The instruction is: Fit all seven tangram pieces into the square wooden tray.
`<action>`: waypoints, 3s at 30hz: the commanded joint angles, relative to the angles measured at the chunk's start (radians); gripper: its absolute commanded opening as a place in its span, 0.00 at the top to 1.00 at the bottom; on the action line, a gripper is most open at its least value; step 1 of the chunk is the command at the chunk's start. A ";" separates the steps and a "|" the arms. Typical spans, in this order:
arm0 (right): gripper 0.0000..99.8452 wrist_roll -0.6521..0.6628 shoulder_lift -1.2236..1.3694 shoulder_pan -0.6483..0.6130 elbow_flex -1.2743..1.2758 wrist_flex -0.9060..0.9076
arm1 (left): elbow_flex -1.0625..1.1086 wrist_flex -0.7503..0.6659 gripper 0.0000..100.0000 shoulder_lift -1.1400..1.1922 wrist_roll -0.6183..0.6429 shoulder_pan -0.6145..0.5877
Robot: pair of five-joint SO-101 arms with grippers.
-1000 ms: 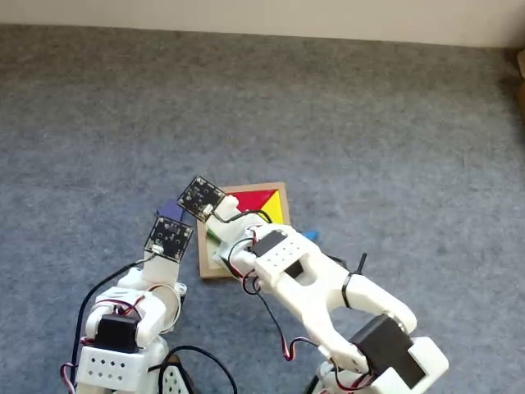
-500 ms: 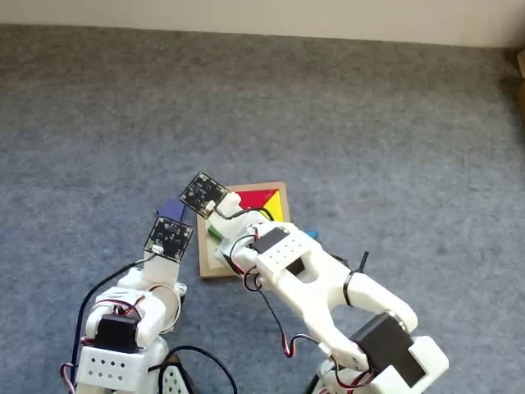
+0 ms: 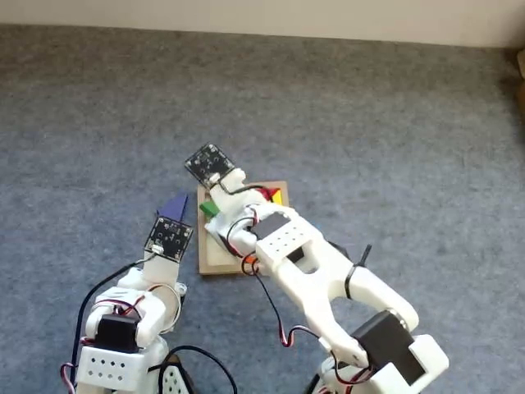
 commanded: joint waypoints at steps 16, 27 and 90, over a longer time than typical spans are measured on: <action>0.93 -0.008 -0.104 0.030 -0.127 0.275 | 0.021 0.005 0.95 -0.056 0.000 0.013; 0.93 -0.015 -0.054 0.001 -0.041 -0.004 | 0.021 0.005 0.95 -0.056 0.000 0.013; 0.93 0.203 0.088 0.030 0.054 -0.148 | 0.021 0.005 0.95 -0.056 0.000 0.013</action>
